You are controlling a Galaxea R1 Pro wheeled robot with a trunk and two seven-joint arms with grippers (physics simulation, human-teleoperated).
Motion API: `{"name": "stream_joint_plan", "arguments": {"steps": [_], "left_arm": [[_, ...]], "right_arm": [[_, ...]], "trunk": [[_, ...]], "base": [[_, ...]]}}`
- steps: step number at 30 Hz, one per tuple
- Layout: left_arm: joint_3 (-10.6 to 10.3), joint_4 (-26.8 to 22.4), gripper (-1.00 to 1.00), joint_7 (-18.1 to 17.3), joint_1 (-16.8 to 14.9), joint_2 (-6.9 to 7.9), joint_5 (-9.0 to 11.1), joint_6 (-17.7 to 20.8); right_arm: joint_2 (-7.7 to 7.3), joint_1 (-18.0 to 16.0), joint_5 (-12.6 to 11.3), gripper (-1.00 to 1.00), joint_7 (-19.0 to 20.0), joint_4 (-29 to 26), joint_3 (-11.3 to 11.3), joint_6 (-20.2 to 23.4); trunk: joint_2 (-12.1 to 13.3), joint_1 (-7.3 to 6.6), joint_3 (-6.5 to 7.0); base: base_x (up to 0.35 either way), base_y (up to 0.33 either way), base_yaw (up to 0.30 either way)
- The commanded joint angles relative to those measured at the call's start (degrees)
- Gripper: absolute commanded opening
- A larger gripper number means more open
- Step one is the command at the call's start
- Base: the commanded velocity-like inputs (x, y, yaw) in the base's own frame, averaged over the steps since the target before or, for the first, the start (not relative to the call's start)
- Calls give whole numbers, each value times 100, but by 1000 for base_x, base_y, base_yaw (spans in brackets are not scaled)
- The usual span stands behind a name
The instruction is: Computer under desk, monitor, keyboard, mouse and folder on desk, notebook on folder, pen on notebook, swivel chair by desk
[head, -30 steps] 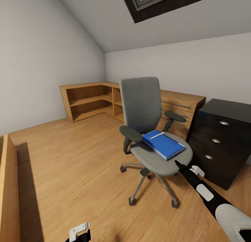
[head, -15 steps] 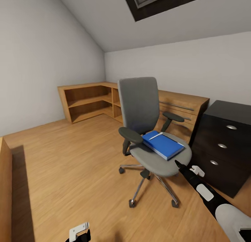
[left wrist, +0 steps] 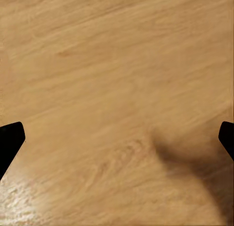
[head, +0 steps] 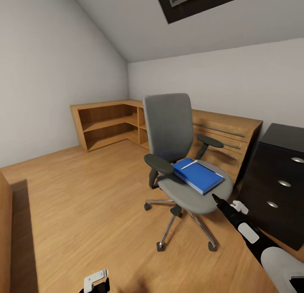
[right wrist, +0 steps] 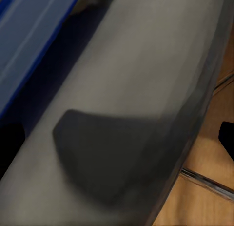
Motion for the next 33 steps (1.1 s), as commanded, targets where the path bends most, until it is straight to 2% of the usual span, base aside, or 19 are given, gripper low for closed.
{"name": "stream_joint_plan", "arguments": {"steps": [1,27,33], "left_arm": [[-12,3,100,20,-3,0,51,-20],[-12,12,100,19,-3,0,51,-16],[-12,12,100,20,-3,0,51,-16]], "right_arm": [[-2,-1,-35,100,19,15,121,-24],[16,-2,-36,100,16,15,121,-24],[16,0,-36,100,19,15,121,-24]], "trunk": [[-1,1,-6],[-1,1,-6],[-1,1,-6]], "base": [[188,110,0],[263,7,0],[200,104,0]]}}
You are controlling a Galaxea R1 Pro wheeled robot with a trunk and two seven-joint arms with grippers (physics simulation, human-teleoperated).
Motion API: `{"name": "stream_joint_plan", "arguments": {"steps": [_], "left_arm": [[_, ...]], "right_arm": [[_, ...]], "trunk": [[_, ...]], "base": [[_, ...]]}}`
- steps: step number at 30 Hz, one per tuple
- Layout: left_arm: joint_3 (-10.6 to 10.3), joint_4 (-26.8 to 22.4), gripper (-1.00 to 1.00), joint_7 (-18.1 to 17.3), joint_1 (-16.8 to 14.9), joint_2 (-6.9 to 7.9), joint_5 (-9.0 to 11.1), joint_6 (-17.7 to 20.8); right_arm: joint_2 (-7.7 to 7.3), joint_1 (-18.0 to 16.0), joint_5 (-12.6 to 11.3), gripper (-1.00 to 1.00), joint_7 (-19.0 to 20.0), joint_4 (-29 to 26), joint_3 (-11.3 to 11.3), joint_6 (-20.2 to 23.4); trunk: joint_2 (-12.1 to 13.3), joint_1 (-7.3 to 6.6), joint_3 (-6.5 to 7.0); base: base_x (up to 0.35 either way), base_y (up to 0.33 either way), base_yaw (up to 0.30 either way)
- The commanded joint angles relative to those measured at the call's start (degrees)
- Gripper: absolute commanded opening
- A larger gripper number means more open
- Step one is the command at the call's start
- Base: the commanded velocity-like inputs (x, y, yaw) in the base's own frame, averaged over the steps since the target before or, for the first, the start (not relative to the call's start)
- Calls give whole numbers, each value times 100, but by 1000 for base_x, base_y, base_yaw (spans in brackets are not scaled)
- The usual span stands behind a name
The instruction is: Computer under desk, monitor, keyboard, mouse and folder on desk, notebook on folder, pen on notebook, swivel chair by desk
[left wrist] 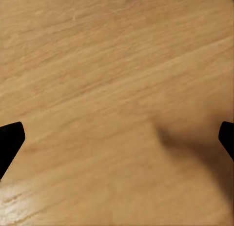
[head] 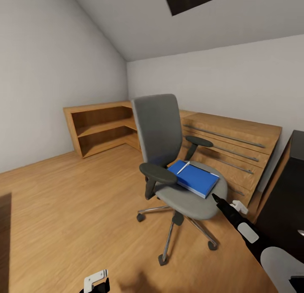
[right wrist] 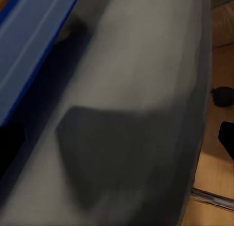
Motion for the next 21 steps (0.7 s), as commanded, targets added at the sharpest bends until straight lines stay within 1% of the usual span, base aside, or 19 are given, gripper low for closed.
{"name": "stream_joint_plan", "arguments": {"steps": [1,14,21], "left_arm": [[-13,2,100,21,-3,0,51,-21],[-13,2,100,21,-3,0,51,-21],[-13,2,100,21,-3,0,51,-21]], "right_arm": [[-2,0,-17,100,9,26,151,-23],[2,-1,-17,100,8,24,151,-23],[1,-1,-16,100,2,25,151,-23]], "trunk": [[-1,1,-7],[-1,1,-7],[-1,1,-7]], "base": [[104,48,0],[13,6,2],[0,0,88]]}}
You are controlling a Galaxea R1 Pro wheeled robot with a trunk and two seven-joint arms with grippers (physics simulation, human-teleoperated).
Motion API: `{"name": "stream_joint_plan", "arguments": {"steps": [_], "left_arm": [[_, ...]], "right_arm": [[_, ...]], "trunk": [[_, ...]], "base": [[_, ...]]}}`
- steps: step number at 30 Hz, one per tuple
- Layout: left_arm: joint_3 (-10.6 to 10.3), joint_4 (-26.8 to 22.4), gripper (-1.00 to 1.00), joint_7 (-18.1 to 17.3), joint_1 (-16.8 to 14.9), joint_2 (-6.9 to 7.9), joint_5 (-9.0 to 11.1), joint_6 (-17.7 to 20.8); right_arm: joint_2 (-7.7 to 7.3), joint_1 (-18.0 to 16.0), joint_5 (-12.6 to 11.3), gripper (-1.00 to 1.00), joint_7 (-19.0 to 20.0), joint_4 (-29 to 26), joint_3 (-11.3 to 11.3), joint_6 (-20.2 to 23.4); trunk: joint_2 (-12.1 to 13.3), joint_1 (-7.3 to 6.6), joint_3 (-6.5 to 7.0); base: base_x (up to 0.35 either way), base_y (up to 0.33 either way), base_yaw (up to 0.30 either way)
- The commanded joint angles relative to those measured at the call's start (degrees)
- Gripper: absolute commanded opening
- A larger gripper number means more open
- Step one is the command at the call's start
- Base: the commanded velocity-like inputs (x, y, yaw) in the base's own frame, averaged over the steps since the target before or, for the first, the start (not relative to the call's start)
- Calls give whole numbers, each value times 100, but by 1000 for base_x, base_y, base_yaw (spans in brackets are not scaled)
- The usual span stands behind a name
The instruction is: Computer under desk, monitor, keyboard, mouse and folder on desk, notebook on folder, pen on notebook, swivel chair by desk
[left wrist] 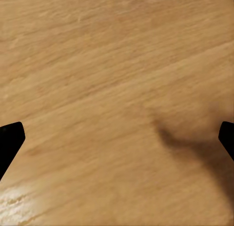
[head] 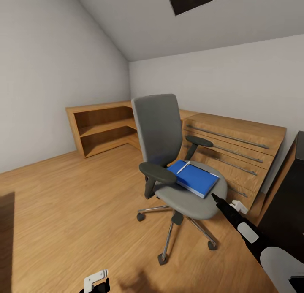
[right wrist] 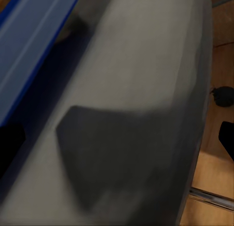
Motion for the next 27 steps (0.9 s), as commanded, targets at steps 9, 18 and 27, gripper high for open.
{"name": "stream_joint_plan", "arguments": {"steps": [9,18,27], "left_arm": [[-12,0,100,21,-3,0,51,-20],[-12,0,100,21,-3,0,51,-20],[-12,0,100,20,-3,-5,51,-20]], "right_arm": [[-6,3,-19,100,1,30,124,-30],[-6,6,-19,100,-1,30,123,-32],[-4,1,-19,100,-7,64,124,-38]], "trunk": [[-1,0,-7],[-1,0,-7],[-1,0,-7]], "base": [[-27,-21,8],[-202,-194,0],[-226,-219,0]]}}
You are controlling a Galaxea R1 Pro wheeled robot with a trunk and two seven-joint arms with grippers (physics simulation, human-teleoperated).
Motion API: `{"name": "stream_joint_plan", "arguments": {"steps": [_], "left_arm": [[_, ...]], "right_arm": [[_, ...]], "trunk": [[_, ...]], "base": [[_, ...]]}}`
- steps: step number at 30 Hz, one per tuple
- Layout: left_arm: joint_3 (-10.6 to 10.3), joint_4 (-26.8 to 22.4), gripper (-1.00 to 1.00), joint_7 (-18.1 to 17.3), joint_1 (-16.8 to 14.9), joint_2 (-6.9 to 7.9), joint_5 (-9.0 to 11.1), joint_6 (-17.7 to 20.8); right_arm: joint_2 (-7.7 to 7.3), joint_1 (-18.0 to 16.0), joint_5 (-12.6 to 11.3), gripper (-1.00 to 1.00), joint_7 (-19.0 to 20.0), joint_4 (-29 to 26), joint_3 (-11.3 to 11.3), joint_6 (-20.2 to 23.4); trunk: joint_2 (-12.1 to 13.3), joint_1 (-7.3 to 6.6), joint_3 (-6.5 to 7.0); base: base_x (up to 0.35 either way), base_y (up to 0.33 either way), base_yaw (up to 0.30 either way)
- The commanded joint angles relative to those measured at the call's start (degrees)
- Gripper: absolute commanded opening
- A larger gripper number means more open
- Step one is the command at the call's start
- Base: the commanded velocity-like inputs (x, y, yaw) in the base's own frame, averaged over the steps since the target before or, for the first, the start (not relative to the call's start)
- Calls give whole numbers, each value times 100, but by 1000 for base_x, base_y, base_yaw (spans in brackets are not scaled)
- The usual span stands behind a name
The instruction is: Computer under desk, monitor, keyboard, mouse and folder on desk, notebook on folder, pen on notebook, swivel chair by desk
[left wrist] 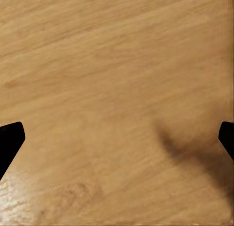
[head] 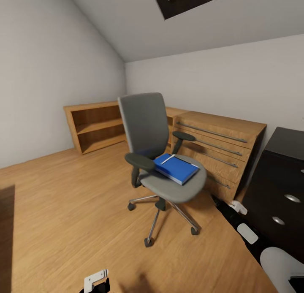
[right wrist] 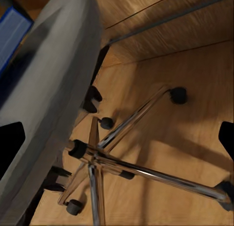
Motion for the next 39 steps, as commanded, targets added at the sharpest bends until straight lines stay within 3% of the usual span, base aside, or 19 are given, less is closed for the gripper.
{"name": "stream_joint_plan", "arguments": {"steps": [1,12,19,24,28,29,33,39], "left_arm": [[-11,-2,100,23,-2,0,52,-21],[-11,-2,100,22,-2,-2,52,-21],[-13,31,100,20,-2,1,58,-21],[-12,300,100,17,-2,5,60,-21],[-12,463,100,16,-2,1,61,-29],[-12,495,100,16,-2,2,61,-42],[-12,530,100,16,-2,13,61,-72],[-11,554,100,16,-2,35,61,-94]], "right_arm": [[-3,-4,-51,100,16,26,47,-27],[2,-3,-42,100,12,128,47,-101],[13,-5,-31,100,-142,202,62,-196],[154,-1,35,100,-575,339,92,-427],[382,1,397,100,-933,748,257,-848],[458,0,622,100,-1020,981,348,-1123],[647,2,1053,100,-1113,1401,444,-1686],[854,68,1375,100,-1201,1697,496,-2127]], "trunk": [[-2,-3,-5],[-2,-3,-5],[7,-21,150],[130,-92,248],[290,-180,320],[331,-202,338],[491,-290,410],[732,-422,517]], "base": [[-145,-138,0],[-38,-37,0],[-3,-2,0],[0,0,0],[0,0,0],[0,0,0],[0,0,0],[0,0,0]]}}
